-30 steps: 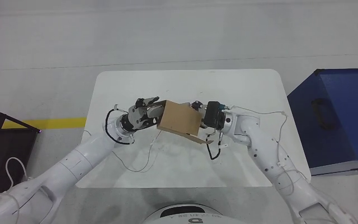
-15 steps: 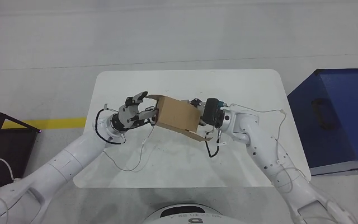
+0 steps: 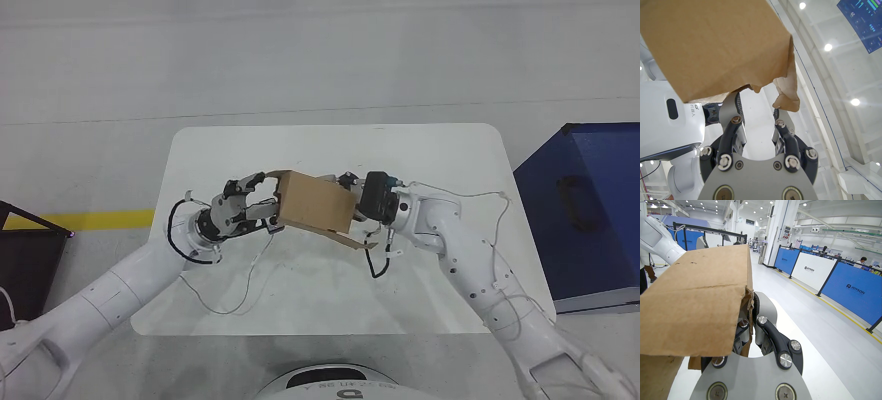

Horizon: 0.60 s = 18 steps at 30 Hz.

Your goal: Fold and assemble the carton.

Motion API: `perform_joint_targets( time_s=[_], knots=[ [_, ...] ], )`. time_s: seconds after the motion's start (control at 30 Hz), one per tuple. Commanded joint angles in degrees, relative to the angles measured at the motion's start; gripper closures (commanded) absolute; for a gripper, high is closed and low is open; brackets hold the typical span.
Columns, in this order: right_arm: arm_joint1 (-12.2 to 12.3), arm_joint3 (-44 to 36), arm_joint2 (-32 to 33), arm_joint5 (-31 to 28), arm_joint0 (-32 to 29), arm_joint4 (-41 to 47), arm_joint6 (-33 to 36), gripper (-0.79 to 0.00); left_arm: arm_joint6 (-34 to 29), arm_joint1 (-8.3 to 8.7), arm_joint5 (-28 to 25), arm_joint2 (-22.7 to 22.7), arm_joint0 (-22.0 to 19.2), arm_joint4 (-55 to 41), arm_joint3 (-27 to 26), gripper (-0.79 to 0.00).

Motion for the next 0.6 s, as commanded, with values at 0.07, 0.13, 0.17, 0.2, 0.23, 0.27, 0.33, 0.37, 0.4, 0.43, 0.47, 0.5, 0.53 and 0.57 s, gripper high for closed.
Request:
perform_joint_targets(
  time_s=[0.07,0.13,0.17,0.2,0.23,0.27,0.33,0.37,0.4,0.43,0.47,0.5,0.53,0.57],
  knots=[
    [-0.1,0.1,-0.3,0.0,0.4,0.0,0.1,0.000,-1.6,1.03,-1.6,-0.2,-0.4,0.0,-0.7,-0.345],
    [-0.2,0.2,-0.4,0.0,0.5,0.0,0.1,0.000,-2.8,1.77,-2.8,-0.8,-0.5,-0.4,-1.5,-0.397],
    [-0.2,0.3,-0.4,-0.1,0.6,0.0,0.2,0.000,-3.4,2.24,-3.4,-1.2,-0.5,-0.6,-1.9,-0.453],
    [-0.2,0.4,-0.5,-0.1,0.7,0.1,0.2,0.000,-4.0,2.79,-4.0,-1.7,-0.6,-0.6,-2.1,-0.496],
    [-0.3,0.4,-0.5,-0.1,0.7,0.1,0.2,0.000,-4.7,3.42,-4.7,-2.3,-0.6,-0.5,-1.9,-0.539],
    [-0.3,0.4,-0.5,-0.1,0.7,0.1,0.2,0.000,-5.3,4.10,-5.3,-3.1,-0.6,-0.5,-1.3,-0.551],
    [-0.3,0.6,-0.6,-0.5,0.8,0.0,0.2,0.000,-6.0,5.43,-6.0,-5.0,-0.8,-0.6,0.9,-0.551],
    [-0.3,0.6,-0.7,-0.9,0.9,-0.3,0.3,0.000,-5.9,6.08,-5.9,-6.2,-1.5,0.4,3.5,-0.529],
    [-0.3,0.7,-0.8,-1.2,1.0,-0.5,0.2,0.000,-5.8,6.58,-5.8,-7.3,-2.2,2.2,6.1,-0.514],
    [-0.3,0.8,-0.8,-1.4,1.1,-0.7,0.0,0.000,-5.8,6.89,-5.9,-8.5,-3.2,4.2,8.6,-0.511],
    [-0.3,0.9,-0.8,-1.6,1.1,-0.9,-0.1,0.000,-5.6,6.98,-6.3,-9.4,-3.9,6.2,10.2,-0.502],
    [-0.3,1.0,-0.8,-1.6,1.1,-1.1,-0.2,0.000,-2.8,7.00,-9.0,-10.4,-5.0,8.6,12.1,-0.489],
    [-0.2,1.1,-0.7,-1.7,1.1,-1.3,-0.4,0.000,0.9,6.93,-12.6,-11.2,-6.0,11.5,13.1,-0.465],
    [-0.2,1.1,-0.6,-1.7,1.1,-1.4,-0.6,0.000,3.9,6.78,-16.1,-11.9,-6.8,14.1,13.1,-0.443]
  ],
)
